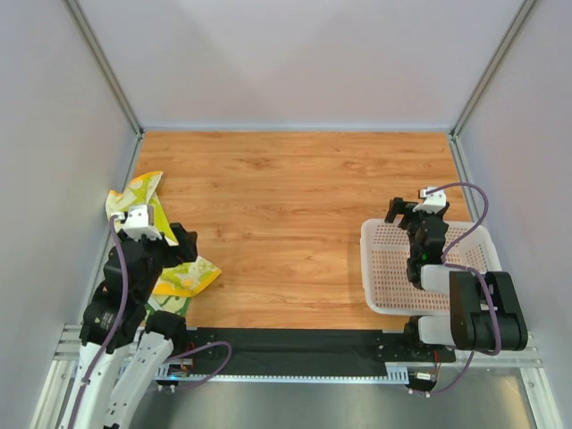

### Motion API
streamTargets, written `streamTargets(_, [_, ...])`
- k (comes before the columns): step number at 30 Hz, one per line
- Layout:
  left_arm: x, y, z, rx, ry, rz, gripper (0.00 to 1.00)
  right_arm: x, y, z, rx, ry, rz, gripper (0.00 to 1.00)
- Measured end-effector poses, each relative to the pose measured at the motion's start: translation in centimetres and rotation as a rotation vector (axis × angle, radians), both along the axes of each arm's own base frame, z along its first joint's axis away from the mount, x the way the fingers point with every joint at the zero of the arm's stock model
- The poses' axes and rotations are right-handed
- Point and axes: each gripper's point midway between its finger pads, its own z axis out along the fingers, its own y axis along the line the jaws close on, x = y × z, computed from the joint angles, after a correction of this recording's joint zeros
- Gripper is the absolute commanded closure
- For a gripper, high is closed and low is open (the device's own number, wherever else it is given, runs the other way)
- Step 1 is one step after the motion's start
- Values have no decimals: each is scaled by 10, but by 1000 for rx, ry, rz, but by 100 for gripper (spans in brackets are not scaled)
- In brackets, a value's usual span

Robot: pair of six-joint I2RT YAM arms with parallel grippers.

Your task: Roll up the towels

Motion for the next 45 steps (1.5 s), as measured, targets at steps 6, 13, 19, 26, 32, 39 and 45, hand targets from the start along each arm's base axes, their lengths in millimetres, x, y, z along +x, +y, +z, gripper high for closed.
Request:
streamTargets(6, [-5, 5, -9, 17, 37, 21, 1, 0, 0, 0, 0, 0, 0, 0])
streamTargets(13, [-15, 3, -2, 7, 46, -5, 1, 0, 0, 0, 0, 0, 0, 0])
streamTargets(19, [-9, 1, -5, -35, 182, 44, 2, 0, 0, 0, 0, 0, 0, 0])
streamTargets(26, [5, -20, -75, -46, 600, 79, 6, 0, 0, 0, 0, 0, 0, 0])
streamTargets(32, [-17, -43, -127, -14, 790, 48, 6, 0, 0, 0, 0, 0, 0, 0])
streamTargets(39, [-21, -57, -173, 101, 962, 77, 6, 0, 0, 0, 0, 0, 0, 0])
streamTargets(45, [-12, -56, -202, 174, 1021, 133, 9, 0, 0, 0, 0, 0, 0, 0])
